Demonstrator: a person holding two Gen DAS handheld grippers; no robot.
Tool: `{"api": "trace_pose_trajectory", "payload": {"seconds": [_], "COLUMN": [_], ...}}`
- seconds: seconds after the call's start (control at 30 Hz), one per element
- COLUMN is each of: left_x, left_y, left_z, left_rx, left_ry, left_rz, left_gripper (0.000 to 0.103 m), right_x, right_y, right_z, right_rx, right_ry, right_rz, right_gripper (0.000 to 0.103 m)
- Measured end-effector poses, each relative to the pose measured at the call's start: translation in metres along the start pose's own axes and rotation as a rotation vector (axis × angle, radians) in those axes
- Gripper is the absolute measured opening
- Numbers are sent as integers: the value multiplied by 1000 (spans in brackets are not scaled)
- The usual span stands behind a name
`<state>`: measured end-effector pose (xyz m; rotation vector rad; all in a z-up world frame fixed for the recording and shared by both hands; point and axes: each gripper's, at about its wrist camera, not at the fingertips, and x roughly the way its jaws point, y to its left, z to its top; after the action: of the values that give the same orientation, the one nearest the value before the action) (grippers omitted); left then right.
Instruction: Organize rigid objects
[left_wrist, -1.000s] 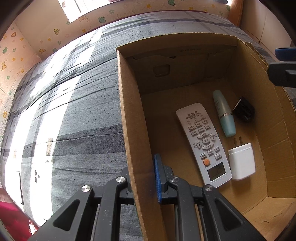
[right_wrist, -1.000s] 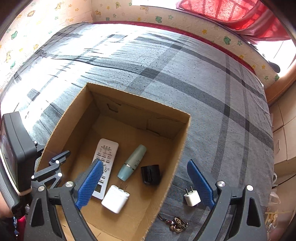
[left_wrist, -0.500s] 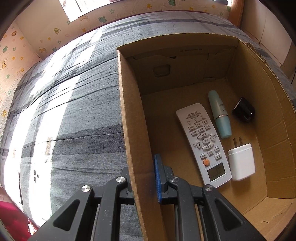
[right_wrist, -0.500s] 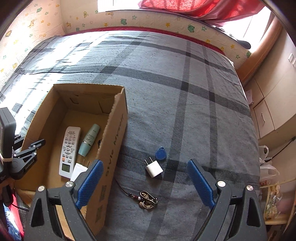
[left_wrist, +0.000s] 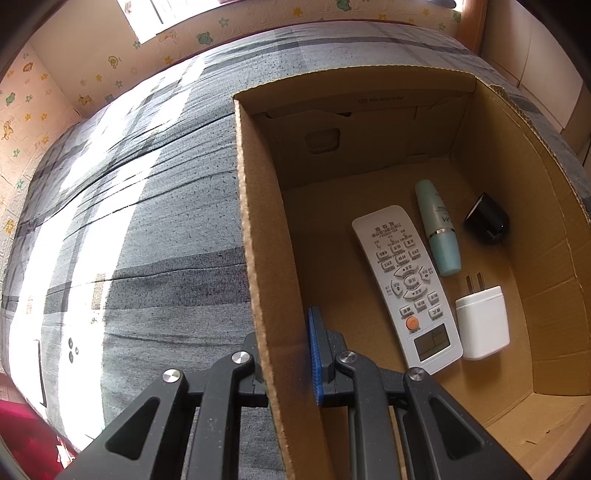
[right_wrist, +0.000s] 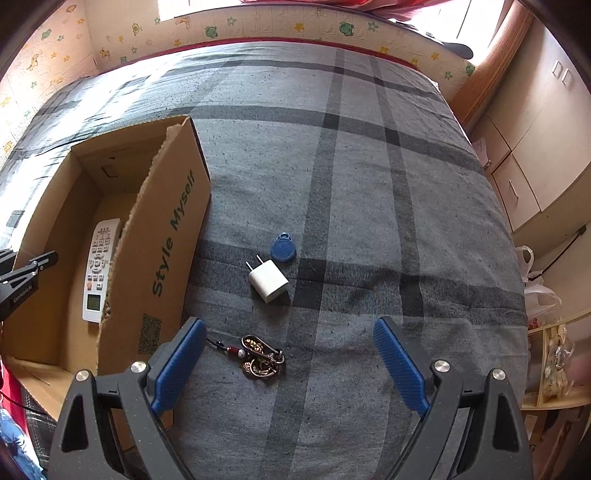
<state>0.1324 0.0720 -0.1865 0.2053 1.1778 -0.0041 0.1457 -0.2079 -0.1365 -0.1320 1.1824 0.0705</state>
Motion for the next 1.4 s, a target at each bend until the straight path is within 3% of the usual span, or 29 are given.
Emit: {"api": "trace_pose_trajectory", "payload": {"seconds": [0.63,1.0,1.07,1.1,1.2,1.4], "left_x": [-1,-2,-3,-3,-2,-3], "left_y": [-7,-8,-8,-8,-8,-8], "left_z": [-1,-2,-1,-1,-1,-1], "left_rx": [14,17,16,16,17,15], "left_ry": [-3,-7,-7,-7,-5,-7], "left_rz": [16,20,19,19,21,19], "left_gripper": [15,15,15,15,16,16], "right_x": [82,96,98,99,94,87], "right_y": [17,19,17,15,17,14], "right_z": [-44,-46,-42,-39,-36,-32], "right_rx": [-31,-22,-22,-22,-30,-9], "right_ry": [120,106,102,101,98,96], "right_rz": [42,39,49,56,80,73], "right_gripper": [94,94,85,76,29,28]}}
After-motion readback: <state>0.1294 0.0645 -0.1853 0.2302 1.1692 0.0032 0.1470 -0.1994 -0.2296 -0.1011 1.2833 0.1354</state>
